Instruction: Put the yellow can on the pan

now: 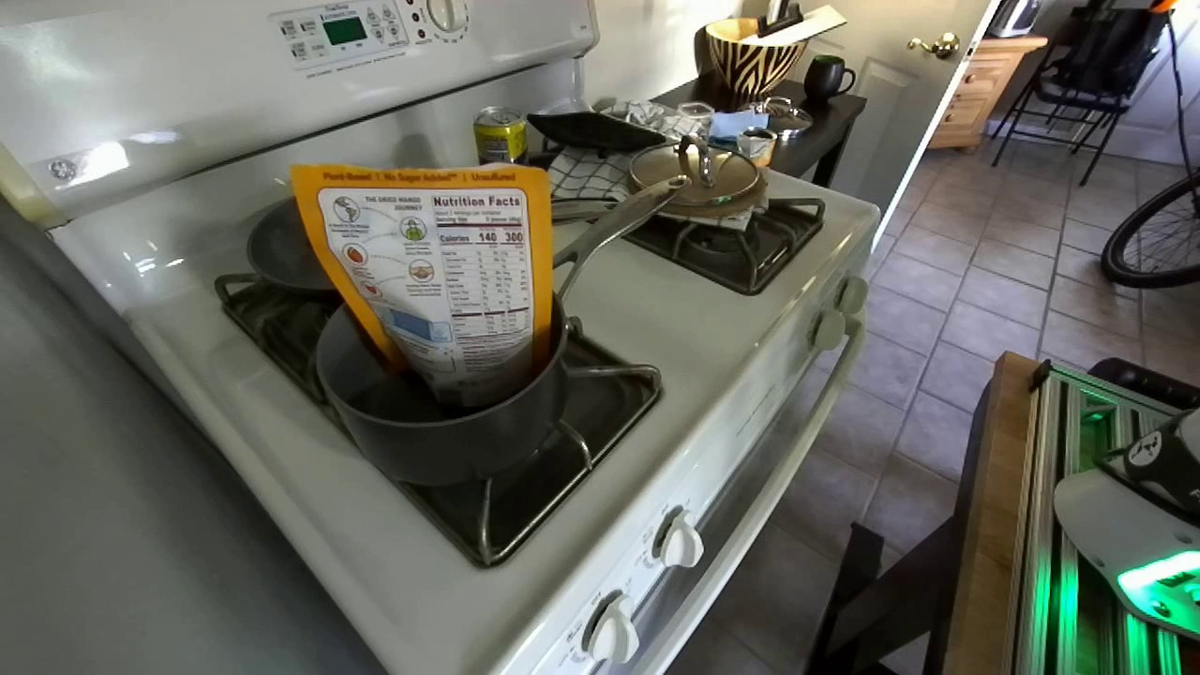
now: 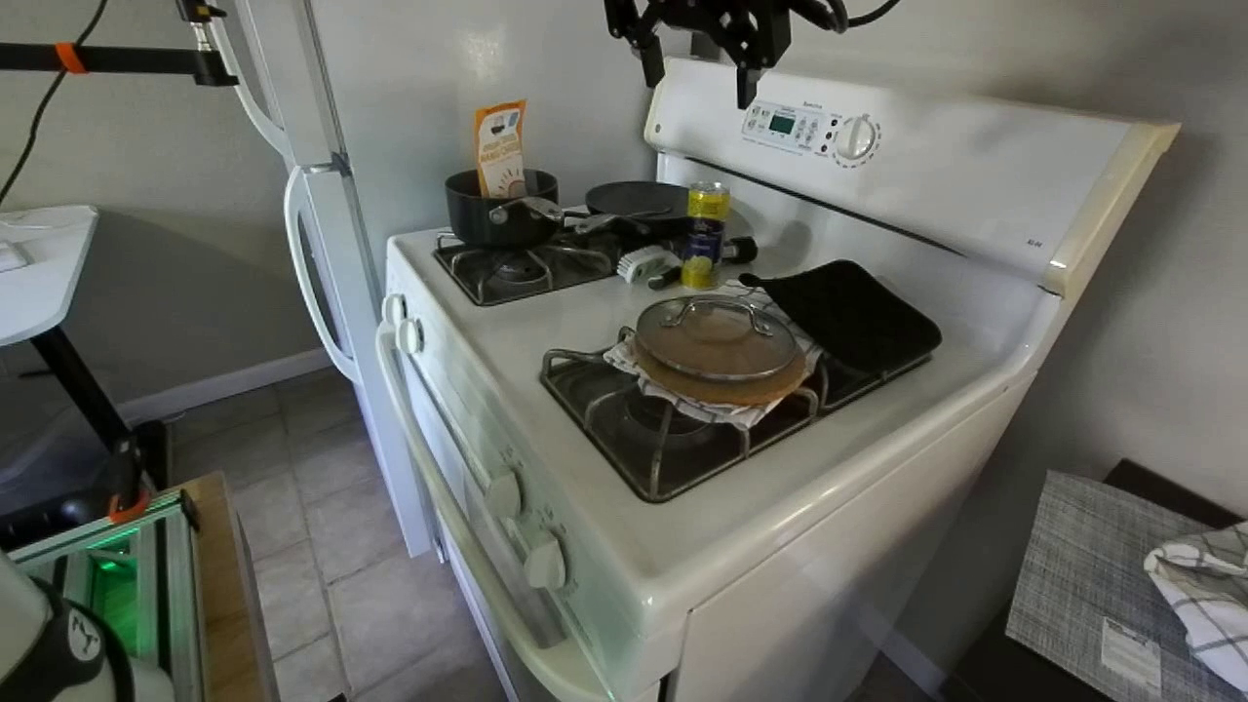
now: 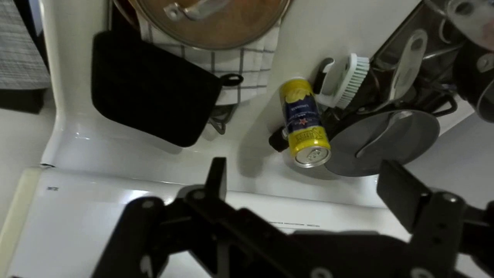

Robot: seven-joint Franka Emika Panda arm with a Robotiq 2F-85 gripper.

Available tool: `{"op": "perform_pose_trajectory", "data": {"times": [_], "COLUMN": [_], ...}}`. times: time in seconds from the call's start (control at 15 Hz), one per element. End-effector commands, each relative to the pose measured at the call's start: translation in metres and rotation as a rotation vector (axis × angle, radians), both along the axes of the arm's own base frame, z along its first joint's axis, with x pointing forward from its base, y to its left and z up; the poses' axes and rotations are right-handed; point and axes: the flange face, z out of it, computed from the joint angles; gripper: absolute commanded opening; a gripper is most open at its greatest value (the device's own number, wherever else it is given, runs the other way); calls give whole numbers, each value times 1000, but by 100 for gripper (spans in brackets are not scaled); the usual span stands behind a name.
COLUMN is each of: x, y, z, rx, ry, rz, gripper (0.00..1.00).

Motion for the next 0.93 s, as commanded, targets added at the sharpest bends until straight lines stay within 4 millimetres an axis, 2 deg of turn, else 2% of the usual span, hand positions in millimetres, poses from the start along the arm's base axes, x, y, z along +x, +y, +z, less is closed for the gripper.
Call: {"op": "perform_pose_trajectory", "data": {"times": [0.0,0.07,0.13,0.47,0.6,0.87], "x": [16,27,30,23,44,88], "y": [12,20,22,12,21,56], "z": [-2,-7,-10,0,-11,-36], "rx": [-4,-14,-18,-15,-17,-69], "ry": [0,8,14,-6,20,86], "rz": [9,17,19,1,-15,14], "gripper": [100,100,100,100,100,100]}}
